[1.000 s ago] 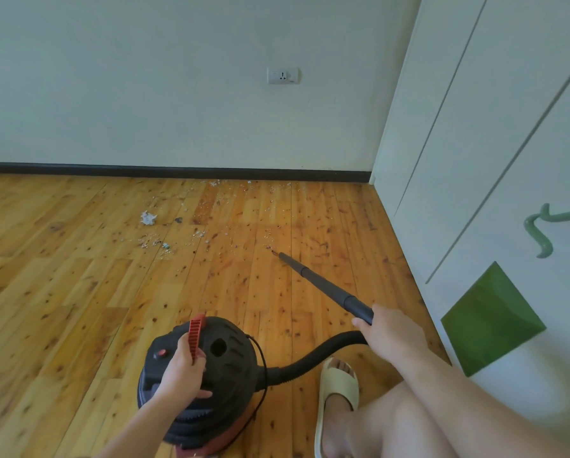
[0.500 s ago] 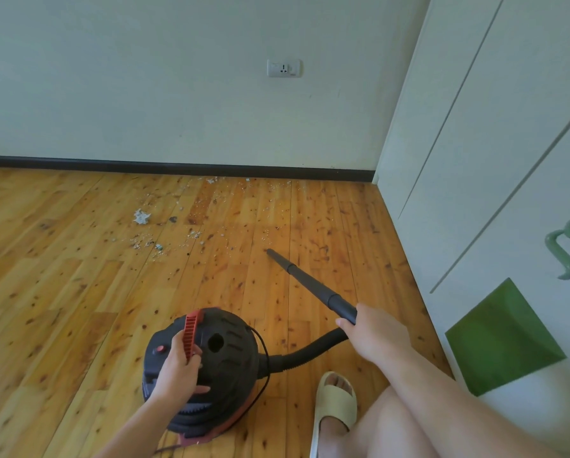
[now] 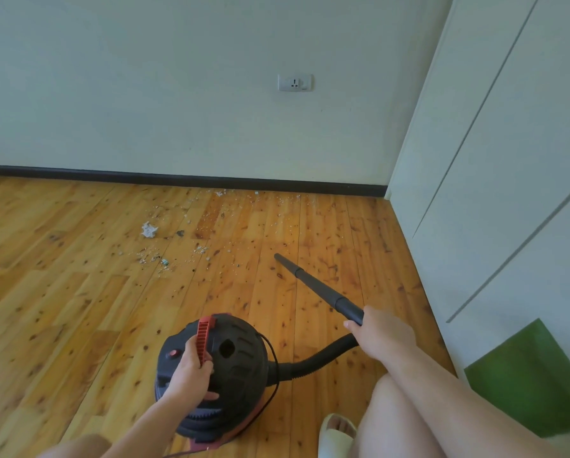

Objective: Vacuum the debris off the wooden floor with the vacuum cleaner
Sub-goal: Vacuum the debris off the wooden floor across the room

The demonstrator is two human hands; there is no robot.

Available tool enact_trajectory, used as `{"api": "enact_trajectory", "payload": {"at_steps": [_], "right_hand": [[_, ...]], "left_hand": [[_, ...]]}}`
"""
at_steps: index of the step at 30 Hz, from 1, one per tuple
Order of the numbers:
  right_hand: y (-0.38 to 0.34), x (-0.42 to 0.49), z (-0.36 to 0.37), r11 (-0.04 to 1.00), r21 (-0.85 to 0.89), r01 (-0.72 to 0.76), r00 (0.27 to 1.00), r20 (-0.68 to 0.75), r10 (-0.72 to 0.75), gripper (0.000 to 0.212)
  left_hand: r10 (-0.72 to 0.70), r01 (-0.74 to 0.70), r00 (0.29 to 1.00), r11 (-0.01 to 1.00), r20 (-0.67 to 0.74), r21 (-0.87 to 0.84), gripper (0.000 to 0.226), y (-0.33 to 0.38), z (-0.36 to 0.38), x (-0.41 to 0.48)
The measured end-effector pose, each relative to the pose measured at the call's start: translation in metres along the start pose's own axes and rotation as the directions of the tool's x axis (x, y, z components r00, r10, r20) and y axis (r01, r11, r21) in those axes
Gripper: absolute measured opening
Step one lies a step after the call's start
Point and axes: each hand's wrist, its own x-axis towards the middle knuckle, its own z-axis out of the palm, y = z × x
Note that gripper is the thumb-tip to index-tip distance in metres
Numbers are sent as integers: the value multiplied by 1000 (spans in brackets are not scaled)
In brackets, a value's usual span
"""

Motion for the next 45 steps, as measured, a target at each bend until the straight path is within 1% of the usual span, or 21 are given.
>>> {"api": "enact_trajectory", "payload": {"at_steps": [2,4,6,9,10,11,13,16,19,21,26,30,31,34,36,43,45], "right_hand": [[-5,12,-17,1000,-22,0,1000,-2,0,42],[-9,20,-39,998,-61,13,1000,-9,-13,45],[-9,26,-54,996,-83,29,999,-25,-32,48],[-11,32,-68,991,-129,42,997,-57,-49,48],[-13,33,-69,989,-143,39,997,-57,-48,47],[-15,33,-68,988,-153,36,997,-58,-45,46],[-23,32,-64,985,-169,41,998,-45,-49,43],[-31,25,-57,988,-149,48,997,-46,-56,43],[-41,9,-56,980,-165,108,992,-53,-118,44],[-50,-4,-57,969,-190,160,984,-52,-173,44],[-65,-28,-45,942,-224,249,962,-54,-267,44],[-61,-34,-33,939,-215,267,950,-103,-294,44],[-60,-35,-29,940,-213,266,949,-115,-295,42],[-56,-32,-17,937,-213,276,940,-143,-309,36],[-52,-23,-14,937,-196,288,937,-145,-319,35],[-30,3,-15,945,-111,307,942,-103,-318,51],[-26,5,-16,945,-98,312,941,-102,-322,52]], "left_hand": [[-24,21,998,998,58,57,52,10,-5,-3],[-58,49,995,992,81,117,48,21,-12,-9],[-64,52,996,983,60,178,44,28,-18,-12],[-4,-26,996,937,86,349,29,33,-32,-13],[19,-50,996,932,91,358,26,29,-36,-13],[40,-70,995,939,96,338,26,22,-38,-13],[32,-58,995,956,92,289,27,4,-39,-18],[60,-65,998,966,27,249,29,-13,-32,-20],[134,-129,991,943,6,308,27,-15,-24,-30],[150,-141,989,931,0,336,30,-13,-23,-36],[125,-111,992,951,-30,288,15,-3,-15,-40],[118,-98,990,969,-76,226,37,-2,-1,-38],[115,-91,989,969,-95,228,36,-2,1,-38],[84,-31,978,963,-190,266,15,2,1,-35],[70,-1,972,956,-224,294,12,6,1,-30],[16,52,971,959,-237,278,9,10,8,-19],[-6,75,971,957,-241,279,11,13,10,-19]]}}
